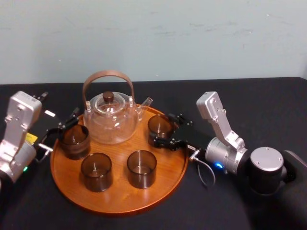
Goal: Pick up the glass from the table and place it on the tray.
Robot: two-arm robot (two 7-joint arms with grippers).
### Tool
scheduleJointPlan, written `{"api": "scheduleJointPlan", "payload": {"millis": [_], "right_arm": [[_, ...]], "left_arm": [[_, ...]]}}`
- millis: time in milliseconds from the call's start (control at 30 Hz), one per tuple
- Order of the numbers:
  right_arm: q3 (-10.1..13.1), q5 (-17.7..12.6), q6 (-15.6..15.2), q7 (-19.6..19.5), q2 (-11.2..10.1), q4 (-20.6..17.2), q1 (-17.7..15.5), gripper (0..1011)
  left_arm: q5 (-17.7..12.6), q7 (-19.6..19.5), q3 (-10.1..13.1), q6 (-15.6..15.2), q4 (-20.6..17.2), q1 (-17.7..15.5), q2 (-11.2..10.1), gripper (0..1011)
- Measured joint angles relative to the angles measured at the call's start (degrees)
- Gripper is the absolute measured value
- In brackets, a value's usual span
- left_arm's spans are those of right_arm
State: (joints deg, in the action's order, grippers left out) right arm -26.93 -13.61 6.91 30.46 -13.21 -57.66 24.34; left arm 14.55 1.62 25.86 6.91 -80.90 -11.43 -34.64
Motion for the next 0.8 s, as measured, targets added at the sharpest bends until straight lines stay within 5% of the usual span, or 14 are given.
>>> {"api": "scheduleJointPlan", "payload": {"millis": [800], "right_arm": [[2.2,-1.9,1.1,-0.7,-3.2,-9.9,-3.4,1002]], "left_arm": [[0.0,0.0,0.0,0.0,0.0,0.0,0.0,1001]]}}
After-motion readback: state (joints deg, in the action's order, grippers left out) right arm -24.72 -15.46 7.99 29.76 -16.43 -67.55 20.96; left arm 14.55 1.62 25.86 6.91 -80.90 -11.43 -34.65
